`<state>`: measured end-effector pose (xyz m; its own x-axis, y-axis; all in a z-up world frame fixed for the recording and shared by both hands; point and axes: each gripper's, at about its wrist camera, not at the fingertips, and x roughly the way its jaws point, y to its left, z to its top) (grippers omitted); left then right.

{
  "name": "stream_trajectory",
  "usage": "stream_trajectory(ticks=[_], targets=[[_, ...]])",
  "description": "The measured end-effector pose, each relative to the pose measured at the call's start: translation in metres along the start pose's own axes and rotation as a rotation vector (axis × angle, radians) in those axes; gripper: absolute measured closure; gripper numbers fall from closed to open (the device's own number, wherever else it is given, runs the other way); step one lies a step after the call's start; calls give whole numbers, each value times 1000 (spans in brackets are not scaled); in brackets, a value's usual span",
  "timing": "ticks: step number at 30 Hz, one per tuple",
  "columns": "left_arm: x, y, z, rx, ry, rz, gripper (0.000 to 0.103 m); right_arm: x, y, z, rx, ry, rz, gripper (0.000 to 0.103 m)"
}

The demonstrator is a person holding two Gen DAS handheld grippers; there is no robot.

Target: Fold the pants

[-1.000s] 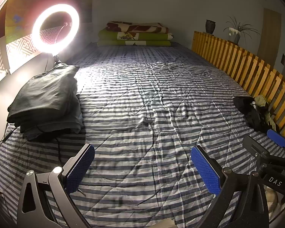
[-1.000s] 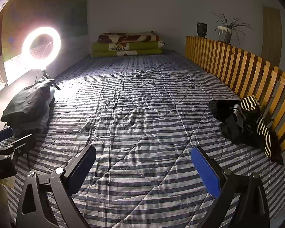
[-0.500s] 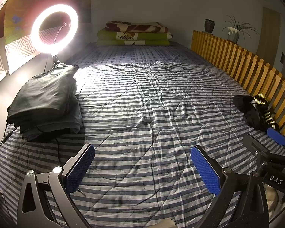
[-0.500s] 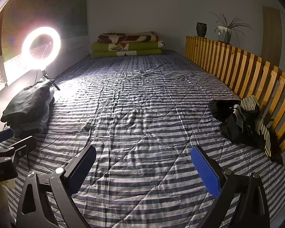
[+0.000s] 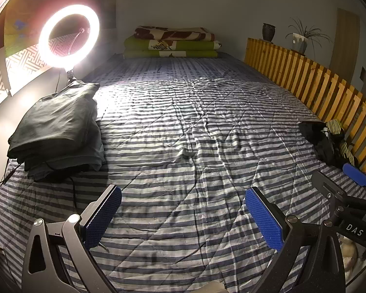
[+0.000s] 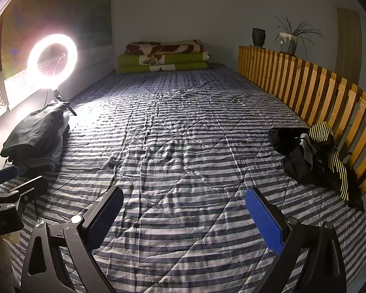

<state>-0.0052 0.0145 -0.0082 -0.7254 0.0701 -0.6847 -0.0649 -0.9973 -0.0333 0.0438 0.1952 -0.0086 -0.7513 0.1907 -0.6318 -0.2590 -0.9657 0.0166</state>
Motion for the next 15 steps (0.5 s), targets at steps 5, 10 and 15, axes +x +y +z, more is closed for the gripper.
stream_trajectory(ticks=[5,10,15], targets=[[0,0,0,2,0,-1,0,1,-1,0,2,1,-1,4],[1,-1,0,5,2,-2,1,1,-1,-1,3,3,1,4],[3,-3,0,12,5,-9,0,4,-3,-1,7,8,2,4]])
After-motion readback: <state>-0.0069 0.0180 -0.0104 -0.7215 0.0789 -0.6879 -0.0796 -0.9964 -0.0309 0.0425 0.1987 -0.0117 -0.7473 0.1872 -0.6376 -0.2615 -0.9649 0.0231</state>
